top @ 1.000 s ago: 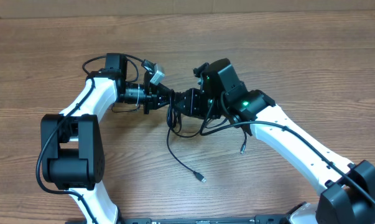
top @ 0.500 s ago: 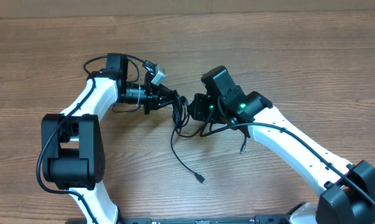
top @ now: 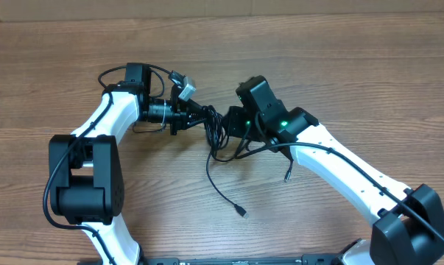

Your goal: Untangle cables

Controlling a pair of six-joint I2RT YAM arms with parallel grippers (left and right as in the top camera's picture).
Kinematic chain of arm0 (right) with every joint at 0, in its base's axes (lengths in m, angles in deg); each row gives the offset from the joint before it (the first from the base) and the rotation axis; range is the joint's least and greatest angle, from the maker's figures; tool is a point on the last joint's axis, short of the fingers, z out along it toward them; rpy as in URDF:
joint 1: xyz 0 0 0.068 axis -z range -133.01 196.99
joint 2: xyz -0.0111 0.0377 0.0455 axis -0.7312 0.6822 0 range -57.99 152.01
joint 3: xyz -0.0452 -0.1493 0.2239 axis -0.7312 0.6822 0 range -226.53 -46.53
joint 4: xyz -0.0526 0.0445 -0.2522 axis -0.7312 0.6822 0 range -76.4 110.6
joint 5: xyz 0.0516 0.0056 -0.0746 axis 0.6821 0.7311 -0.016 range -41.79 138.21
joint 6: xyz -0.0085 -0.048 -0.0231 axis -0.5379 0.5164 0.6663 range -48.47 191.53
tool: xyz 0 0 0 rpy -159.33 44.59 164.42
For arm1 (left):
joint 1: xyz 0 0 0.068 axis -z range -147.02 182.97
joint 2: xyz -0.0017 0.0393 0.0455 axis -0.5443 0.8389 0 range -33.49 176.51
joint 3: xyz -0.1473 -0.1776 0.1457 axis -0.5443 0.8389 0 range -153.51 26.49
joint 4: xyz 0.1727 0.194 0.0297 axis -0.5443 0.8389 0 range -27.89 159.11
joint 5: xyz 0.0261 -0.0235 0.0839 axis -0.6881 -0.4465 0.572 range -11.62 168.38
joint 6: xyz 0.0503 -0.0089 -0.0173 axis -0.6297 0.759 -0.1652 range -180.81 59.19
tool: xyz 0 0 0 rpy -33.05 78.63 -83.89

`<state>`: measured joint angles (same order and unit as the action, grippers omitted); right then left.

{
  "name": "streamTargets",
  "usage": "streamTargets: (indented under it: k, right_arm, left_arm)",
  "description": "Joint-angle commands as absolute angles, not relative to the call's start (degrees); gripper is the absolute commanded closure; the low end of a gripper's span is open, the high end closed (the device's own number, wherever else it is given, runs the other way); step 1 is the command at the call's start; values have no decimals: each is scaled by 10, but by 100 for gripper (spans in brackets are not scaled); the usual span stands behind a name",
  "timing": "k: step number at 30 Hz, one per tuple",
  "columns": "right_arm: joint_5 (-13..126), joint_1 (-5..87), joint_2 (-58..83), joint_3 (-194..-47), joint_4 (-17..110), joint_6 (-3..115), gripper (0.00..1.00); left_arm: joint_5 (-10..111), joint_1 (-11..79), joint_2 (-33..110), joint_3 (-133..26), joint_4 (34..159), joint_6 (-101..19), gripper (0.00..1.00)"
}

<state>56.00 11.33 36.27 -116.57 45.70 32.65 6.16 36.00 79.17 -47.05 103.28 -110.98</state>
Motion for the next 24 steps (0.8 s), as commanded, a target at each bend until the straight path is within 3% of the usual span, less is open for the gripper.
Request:
streamTargets:
  k: [1, 15, 24]
  right_arm:
    - [619, 115, 365, -1170, 425, 376, 69]
    - [658, 115, 366, -1170, 457, 376, 68]
    - [552, 114, 366, -1169, 505, 373, 72]
  left_arm:
    - [39, 364, 797, -471, 1034, -1123, 96]
    - [39, 364, 797, -471, 1032, -1122, 96]
    - [39, 364, 797, -471, 1032, -1122, 96]
